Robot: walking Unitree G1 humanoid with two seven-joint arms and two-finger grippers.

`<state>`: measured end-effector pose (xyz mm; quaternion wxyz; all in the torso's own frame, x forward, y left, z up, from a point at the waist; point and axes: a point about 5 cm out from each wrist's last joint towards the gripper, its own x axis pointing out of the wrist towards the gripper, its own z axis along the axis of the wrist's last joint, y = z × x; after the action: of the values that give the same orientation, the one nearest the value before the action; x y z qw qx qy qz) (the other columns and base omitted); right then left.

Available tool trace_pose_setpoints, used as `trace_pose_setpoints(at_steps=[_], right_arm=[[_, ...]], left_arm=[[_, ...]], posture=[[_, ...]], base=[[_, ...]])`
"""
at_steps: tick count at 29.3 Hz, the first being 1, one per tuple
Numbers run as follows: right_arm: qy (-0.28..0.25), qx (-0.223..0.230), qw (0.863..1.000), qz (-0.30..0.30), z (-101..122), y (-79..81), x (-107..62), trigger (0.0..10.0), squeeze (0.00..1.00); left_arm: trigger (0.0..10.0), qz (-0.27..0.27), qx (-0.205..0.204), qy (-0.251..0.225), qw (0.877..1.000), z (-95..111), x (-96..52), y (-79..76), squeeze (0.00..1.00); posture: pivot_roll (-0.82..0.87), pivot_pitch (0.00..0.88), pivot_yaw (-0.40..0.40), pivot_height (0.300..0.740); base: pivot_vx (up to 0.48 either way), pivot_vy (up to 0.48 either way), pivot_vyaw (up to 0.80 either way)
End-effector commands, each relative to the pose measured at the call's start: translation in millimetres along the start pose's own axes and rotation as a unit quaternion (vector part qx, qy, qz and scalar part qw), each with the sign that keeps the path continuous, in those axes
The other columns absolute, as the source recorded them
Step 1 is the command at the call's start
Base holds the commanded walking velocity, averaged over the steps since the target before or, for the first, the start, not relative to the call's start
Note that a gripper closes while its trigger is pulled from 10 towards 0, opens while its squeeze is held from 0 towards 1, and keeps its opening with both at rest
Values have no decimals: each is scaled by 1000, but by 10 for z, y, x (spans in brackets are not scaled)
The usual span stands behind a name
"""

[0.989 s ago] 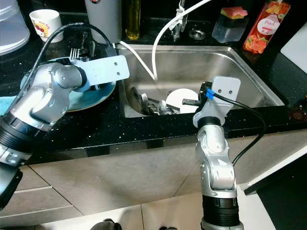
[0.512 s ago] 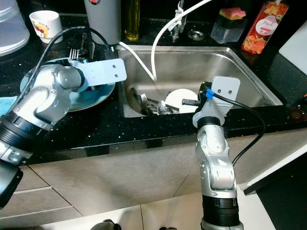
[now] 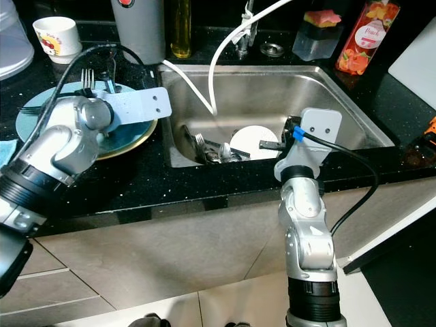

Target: Kitchen organization

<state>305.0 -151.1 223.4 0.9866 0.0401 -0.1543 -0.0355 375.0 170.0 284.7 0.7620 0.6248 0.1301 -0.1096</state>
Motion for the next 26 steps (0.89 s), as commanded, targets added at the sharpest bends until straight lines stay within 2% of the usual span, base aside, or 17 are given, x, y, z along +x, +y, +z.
trace_pose_setpoints(at_steps=[1, 6, 10, 11, 12, 13, 14, 15, 16, 17, 18, 21, 23, 24, 25, 26], right_arm=[[1, -2, 1000, -1, 3, -24, 19, 10000, 0], [2, -2, 1000, 0, 1, -21, 23, 10000, 0], [2, -1, 1000, 0, 0, -18, 28, 10000, 0], [2, -1, 1000, 0, -1, -17, 27, 10000, 0], [2, -1, 1000, 0, -1, -17, 27, 10000, 0], [3, -1, 1000, -1, -5, -16, 23, 10000, 0], [3, -1, 1000, -1, -5, -16, 23, 10000, 0], [4, -1, 1000, -1, -7, -15, 21, 10000, 0], [4, -1, 1000, -1, -7, -15, 21, 10000, 0], [4, 0, 1000, -1, -7, -13, 23, 10000, 0], [4, 0, 1000, -1, -7, -11, 24, 10000, 0], [4, 0, 1000, -1, -7, -9, 25, 10000, 0], [4, 0, 1000, -2, -9, -10, 25, 10000, 0], [4, 0, 1000, -2, -9, -10, 25, 10000, 0], [4, 0, 1000, -2, -11, -11, 23, 10000, 0], [4, 0, 1000, -3, -11, -12, 23, 10000, 0]], left_arm=[[0, -46, -5, 27, 999, -111, 76, -193, 0], [0, -41, -10, 33, 999, -152, 66, -161, 0], [0, -24, -9, 22, 999, -103, 43, -92, 0], [7490, 3, -4, 8, 1000, -52, 30, -24, 0], [7490, 3, -4, 8, 1000, -52, 30, -24, 0], [10000, 73, 7, -30, 997, 88, -6, 140, 0], [10000, 73, 7, -30, 997, 88, -6, 140, 0], [10000, 108, -10, -62, 992, 214, -47, 230, 0], [10000, 108, -10, -62, 992, 214, -47, 230, 0], [10000, 141, -14, -107, 984, 369, -113, 291, 0], [10000, 157, -18, -122, 980, 423, -140, 321, 0], [10000, 167, -20, -131, 977, 452, -155, 340, 0], [10000, 179, -20, -160, 971, 533, -194, 359, 0], [10000, 179, -20, -160, 971, 533, -194, 359, 0], [10000, 163, -38, -207, 964, 666, -240, 313, 0], [10000, 155, -48, -222, 961, 709, -254, 295, 0]], posture=[[245, 82, -109, 740], [246, 83, -111, 740], [246, 88, -111, 740], [246, 89, -110, 740], [246, 89, -110, 740], [247, 90, -109, 740], [247, 90, -109, 740], [247, 90, -109, 740], [247, 90, -109, 740], [246, 91, -109, 740], [246, 92, -108, 740], [246, 92, -108, 740], [247, 92, -107, 740], [247, 92, -107, 740], [247, 92, -105, 740], [247, 92, -105, 740]], base=[[0, 0, 0], [0, 0, 0], [0, 0, 0], [0, 0, 0], [0, 0, 0], [0, 0, 0], [0, 0, 0], [0, 0, 0], [0, 0, 0], [0, 0, 0], [0, 0, 0], [0, 0, 0], [0, 0, 0], [0, 0, 0], [0, 0, 0], [0, 0, 0]])
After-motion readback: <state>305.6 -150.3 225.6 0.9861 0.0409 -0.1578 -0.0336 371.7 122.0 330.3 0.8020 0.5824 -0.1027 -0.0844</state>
